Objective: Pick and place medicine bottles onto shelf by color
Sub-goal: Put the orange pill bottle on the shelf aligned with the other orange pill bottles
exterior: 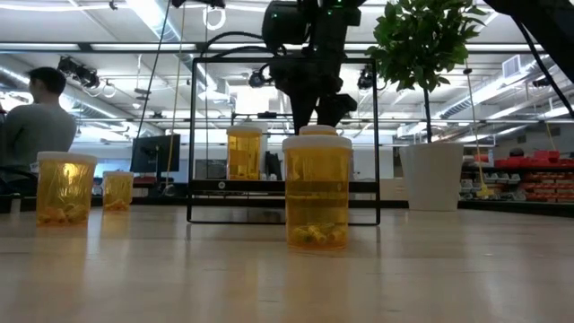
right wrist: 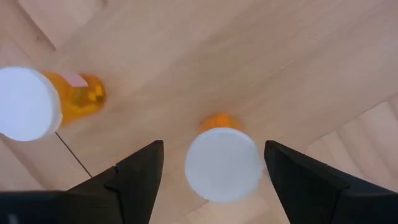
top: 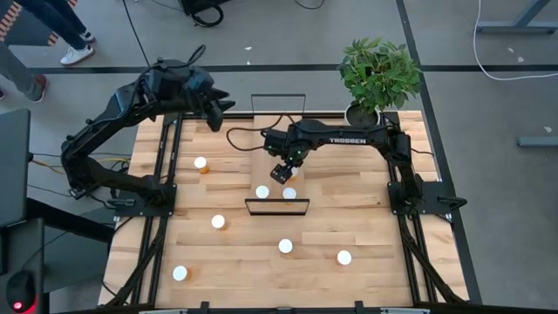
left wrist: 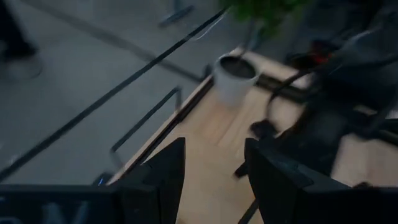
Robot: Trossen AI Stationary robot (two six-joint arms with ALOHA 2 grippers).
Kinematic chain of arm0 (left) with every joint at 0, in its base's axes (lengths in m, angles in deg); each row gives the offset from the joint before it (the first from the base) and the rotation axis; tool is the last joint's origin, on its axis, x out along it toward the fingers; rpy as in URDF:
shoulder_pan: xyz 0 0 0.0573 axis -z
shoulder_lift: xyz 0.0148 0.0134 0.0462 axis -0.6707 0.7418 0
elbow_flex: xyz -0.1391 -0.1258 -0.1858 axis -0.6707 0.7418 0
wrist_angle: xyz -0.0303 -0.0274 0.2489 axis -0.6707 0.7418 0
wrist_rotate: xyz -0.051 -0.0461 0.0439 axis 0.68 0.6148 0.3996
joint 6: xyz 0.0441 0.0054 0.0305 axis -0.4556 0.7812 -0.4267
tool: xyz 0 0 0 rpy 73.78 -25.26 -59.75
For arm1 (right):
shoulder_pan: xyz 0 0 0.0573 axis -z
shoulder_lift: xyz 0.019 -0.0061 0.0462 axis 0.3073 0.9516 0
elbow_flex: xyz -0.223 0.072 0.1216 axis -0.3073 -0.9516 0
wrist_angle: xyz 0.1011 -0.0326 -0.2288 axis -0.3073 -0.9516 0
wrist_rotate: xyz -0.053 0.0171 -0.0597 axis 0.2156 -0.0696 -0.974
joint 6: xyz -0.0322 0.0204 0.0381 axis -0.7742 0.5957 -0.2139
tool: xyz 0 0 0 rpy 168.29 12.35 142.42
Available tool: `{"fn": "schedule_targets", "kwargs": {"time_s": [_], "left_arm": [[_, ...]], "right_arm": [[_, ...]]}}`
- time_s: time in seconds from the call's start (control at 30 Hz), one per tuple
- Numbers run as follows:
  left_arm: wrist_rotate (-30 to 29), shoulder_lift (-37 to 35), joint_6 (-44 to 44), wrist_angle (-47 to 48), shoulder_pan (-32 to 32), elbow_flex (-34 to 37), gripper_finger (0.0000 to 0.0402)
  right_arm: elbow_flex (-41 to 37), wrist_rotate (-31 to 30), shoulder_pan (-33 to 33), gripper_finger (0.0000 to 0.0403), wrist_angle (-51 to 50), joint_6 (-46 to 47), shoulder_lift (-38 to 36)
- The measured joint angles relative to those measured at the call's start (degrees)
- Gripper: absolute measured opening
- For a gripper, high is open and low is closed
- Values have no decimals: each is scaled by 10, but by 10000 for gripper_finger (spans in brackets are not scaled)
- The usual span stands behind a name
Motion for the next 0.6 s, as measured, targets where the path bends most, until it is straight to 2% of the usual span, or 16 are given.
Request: {"fn": "schedule_targets", "kwargs": {"time_s": [0.17, 0.37, 0.6], "left_arm": [[-21, 10, 21, 86, -10, 0, 172], [-43, 25, 88, 188, -26, 0, 172], [-44, 60, 86, 297, -60, 0, 180]], "right_arm": [[37, 0, 0, 287, -37, -10, 0], [98, -1, -1, 287, -81, -20, 0], [196, -20, -1, 287, -143, -43, 0]]}}
